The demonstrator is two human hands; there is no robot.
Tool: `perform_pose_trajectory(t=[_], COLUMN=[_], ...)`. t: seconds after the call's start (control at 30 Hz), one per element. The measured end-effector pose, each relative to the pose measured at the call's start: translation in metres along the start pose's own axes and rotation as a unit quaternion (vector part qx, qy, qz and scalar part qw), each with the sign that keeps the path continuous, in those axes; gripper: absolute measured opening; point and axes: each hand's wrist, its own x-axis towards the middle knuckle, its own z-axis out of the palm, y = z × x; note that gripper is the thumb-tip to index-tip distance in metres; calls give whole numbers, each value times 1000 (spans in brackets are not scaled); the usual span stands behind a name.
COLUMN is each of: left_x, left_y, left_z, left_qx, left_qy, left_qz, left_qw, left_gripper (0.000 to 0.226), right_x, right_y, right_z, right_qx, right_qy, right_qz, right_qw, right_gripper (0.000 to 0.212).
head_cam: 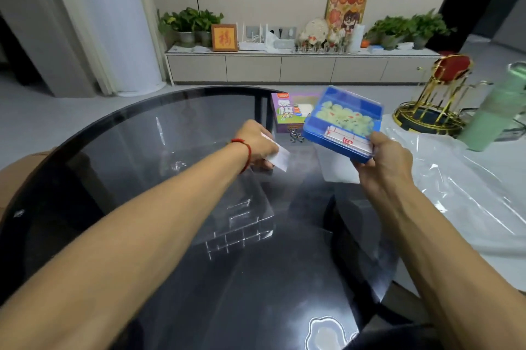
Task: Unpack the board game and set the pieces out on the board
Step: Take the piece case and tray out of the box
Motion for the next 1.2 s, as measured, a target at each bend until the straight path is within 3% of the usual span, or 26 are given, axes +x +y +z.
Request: perform_pose_trajectory(t=[0.13, 0.3, 0.47, 0.63, 0.83, 0.93, 1.0, 1.1, 1.2], left_x=[27, 63, 79, 48, -50, -106, -130, -134, -90], left_y=[10, 11, 5, -11, -82, -119, -133, -137, -131], left_z=[43, 71, 76, 31, -66, -85, -80, -69, -80], left_qx=[185, 327, 367, 363, 411, 339, 349, 408, 405], left_qy=[5, 5, -1, 59, 145, 183, 152, 44, 38], left_qz=[34, 94, 166, 240, 149, 179, 175, 110, 118], left_qw=[982, 940, 915, 898, 887, 905, 908, 905, 906], left_gripper=[28, 43, 56, 35, 33, 25, 40, 79, 95], right_x=[5, 11, 12, 5, -9, -12, -12, -13, -13], right_y=[-2, -6, -8, -2, 20, 25, 26, 28, 29], right_z=[-12, -20, -20, -7, 20, 32, 36, 38, 40], right_qx=[-9, -27, -26, -30, -52, -59, -64, -53, -57], right_qy=[22, 42, 46, 15, -23, -3, 9, 20, 12], right_qz=[-2, -12, -4, -6, 22, 10, 1, 4, 1], right_qw=[1000, 999, 999, 999, 998, 998, 998, 998, 998], right_gripper=[14, 38, 31, 31, 15, 16, 20, 21, 22])
